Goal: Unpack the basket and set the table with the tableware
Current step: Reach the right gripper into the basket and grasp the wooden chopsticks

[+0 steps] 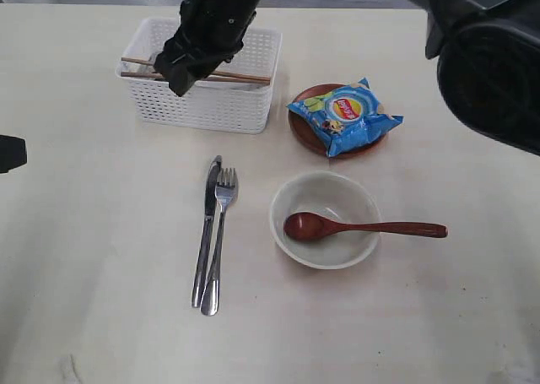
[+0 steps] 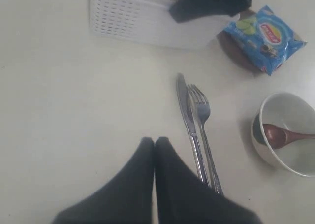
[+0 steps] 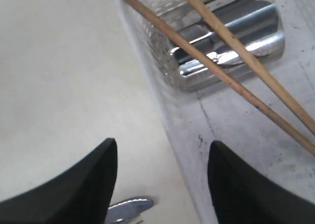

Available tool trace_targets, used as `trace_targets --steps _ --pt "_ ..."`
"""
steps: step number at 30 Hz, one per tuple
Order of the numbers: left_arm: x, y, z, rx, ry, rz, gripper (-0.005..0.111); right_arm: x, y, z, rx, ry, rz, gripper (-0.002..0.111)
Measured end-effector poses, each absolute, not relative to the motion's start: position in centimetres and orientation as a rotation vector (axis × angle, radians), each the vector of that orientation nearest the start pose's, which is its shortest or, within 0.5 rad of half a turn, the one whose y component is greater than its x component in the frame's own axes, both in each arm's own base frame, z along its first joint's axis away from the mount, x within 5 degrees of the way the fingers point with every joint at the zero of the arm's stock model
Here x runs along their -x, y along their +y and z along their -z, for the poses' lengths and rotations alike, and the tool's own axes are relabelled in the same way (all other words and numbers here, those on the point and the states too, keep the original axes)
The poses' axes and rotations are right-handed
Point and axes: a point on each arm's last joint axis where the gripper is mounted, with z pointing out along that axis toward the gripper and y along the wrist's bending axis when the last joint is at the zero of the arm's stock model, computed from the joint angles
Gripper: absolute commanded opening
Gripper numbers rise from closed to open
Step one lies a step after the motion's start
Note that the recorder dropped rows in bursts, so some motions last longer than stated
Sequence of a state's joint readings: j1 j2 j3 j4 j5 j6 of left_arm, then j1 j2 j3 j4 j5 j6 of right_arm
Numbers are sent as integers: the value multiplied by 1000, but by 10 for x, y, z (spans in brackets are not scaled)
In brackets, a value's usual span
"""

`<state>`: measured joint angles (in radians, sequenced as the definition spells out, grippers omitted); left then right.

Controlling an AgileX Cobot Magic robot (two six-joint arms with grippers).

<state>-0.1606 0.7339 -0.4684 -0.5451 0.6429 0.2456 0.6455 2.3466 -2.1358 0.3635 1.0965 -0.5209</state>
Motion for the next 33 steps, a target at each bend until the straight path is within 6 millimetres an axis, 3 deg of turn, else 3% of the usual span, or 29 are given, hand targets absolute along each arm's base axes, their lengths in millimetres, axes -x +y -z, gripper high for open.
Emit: trace_targets --steps 4,8,15,22,30,33 --pt "-124 -49 -259 -111 2334 550 0 -383 330 -211 1521 2350 -487 53" --pt "-124 -49 -259 -113 2334 549 0 -380 334 -205 1595 2332 -342 48" --pt "-124 -49 -259 -113 2334 549 0 -376 347 -199 1594 2290 -263 20" --pt "-124 -49 -259 -112 2333 551 0 -367 367 -186 1624 2234 -256 -1" --pt "-124 -49 -259 -112 2332 555 0 -354 394 -184 1613 2105 -267 -1" --pt "-124 -49 -259 -115 2331 554 0 -343 403 -184 1733 2008 -271 -1"
